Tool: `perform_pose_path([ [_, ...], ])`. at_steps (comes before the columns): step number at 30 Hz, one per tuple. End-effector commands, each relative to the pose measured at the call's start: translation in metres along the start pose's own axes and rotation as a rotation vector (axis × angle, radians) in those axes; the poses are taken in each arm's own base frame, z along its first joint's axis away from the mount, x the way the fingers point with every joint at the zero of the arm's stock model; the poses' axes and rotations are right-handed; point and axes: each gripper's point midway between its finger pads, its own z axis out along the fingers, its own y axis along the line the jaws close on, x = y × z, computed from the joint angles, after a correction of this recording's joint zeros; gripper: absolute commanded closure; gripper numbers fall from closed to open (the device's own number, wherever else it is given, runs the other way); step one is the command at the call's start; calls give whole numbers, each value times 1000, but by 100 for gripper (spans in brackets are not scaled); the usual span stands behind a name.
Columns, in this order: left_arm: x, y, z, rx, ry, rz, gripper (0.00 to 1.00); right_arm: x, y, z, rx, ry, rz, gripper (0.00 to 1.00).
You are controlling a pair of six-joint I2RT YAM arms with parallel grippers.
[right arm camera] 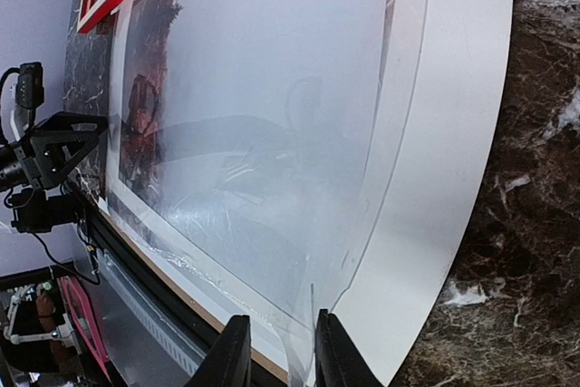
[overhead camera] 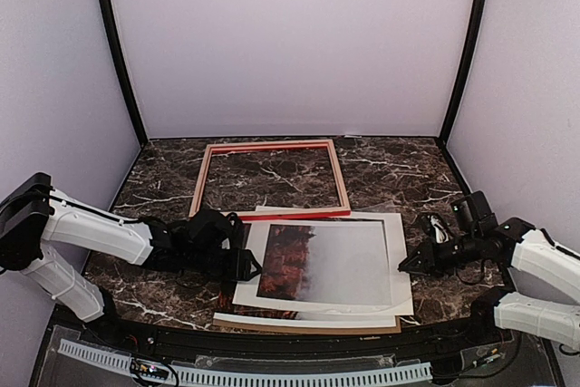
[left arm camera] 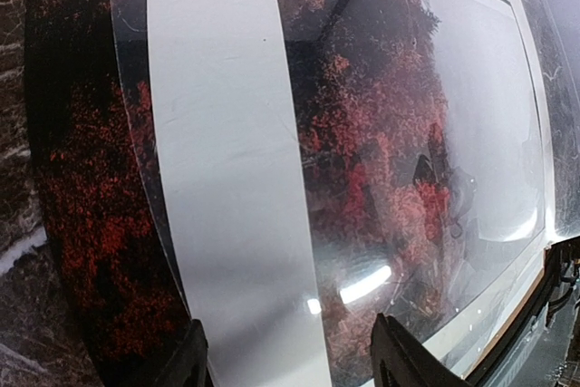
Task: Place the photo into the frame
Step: Pick up the glass panel from the mat board.
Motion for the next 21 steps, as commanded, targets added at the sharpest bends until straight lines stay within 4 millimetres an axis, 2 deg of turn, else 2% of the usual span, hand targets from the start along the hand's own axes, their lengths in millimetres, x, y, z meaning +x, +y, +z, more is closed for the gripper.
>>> perform_pose_path([
  [1, 44, 19, 4, -67, 166, -5, 36, 2, 23, -2, -104, 28, -37, 70],
  [7, 44, 19, 4, -70, 166, -5, 36, 1, 24, -2, -102, 21, -43, 54],
  [9, 44, 20, 4, -70, 167, -5, 36, 0, 26, -4, -111, 11, -49, 53],
  [14, 45, 20, 5, -69, 165, -7, 36, -2, 30, -6, -129, -8, -31, 59],
  [21, 45, 21, 3, -71, 159, -7, 36, -13, 32, -8, -149, -75, 110, 69],
])
